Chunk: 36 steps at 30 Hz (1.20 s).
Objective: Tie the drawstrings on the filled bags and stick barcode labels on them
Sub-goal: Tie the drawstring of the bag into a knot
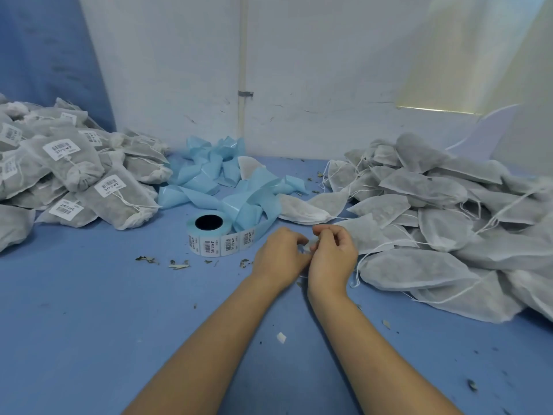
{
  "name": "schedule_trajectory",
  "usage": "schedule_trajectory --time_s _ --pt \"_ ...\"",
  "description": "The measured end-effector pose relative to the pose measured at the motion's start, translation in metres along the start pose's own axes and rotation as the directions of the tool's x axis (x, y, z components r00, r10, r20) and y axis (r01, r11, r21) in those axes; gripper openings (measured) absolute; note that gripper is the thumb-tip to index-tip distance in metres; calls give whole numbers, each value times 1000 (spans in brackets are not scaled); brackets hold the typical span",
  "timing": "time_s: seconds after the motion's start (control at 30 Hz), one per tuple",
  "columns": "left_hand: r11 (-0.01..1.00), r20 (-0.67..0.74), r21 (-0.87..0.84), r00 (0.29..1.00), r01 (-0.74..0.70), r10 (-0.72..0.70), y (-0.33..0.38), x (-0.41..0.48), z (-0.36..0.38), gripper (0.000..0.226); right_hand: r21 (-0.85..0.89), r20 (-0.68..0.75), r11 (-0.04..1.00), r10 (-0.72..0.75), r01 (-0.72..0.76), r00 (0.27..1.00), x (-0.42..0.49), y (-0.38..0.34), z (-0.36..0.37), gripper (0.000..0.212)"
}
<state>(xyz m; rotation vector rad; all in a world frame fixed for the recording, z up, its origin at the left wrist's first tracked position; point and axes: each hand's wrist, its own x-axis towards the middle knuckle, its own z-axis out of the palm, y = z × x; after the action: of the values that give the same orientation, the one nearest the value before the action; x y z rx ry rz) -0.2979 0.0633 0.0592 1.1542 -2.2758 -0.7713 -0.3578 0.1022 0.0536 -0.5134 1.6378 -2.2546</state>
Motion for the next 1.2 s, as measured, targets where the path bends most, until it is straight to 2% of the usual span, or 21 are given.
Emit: schedule_trajectory --time_s 0.2,0.3,0.37,0.5,0.63,0.7,0.8,0.87,0.93,1.0,1.1,1.2 --pt "999 -208 -28 977 42 -47 -6 1 7 20 9 -26 1000 -8 8 1000 1 0 -1 28" --pt "984 -329 -176 941 20 -78 -8 2 1 13 7 -6 1000 -24 25 1000 1 0 -2 28" --pt "945 -363 -327 922 13 -138 -7 2 -6 7 -1 28 1000 -17 17 999 0 1 -3 27" --pt "734 -249 -677 923 51 -293 -5 -3 -24 9 -94 136 995 -10 23 991 -2 2 -3 28" --pt "559 -139 -827 946 51 -292 -8 -14 -37 9 -190 266 981 13 39 964 -6 1 0 30" --pt "532 -108 -845 957 54 -268 -11 -19 -37 12 -251 325 964 1 85 946 -10 0 0 27" --pt "556 -121 -831 963 34 -239 -17 -25 -34 13 -259 333 962 7 84 943 -13 -2 1 37" --pt "612 -135 -791 970 17 -201 -21 -26 -32 14 -300 328 952 39 65 944 -12 -3 2 42" --pt "688 -142 -725 980 -7 -140 -23 -27 -30 14 -340 320 939 74 41 944 -8 -5 1 34" --pt "745 -173 -666 979 -34 -109 -24 -28 -31 14 -307 268 951 136 -49 954 -4 -6 1 28" --pt "784 -266 -619 951 -43 -159 -28 -27 -32 14 -185 188 971 184 -149 965 2 -8 -1 25" --pt "786 -367 -615 904 -59 -220 -29 -29 -33 13 -150 180 974 198 -172 964 6 -8 -3 25"
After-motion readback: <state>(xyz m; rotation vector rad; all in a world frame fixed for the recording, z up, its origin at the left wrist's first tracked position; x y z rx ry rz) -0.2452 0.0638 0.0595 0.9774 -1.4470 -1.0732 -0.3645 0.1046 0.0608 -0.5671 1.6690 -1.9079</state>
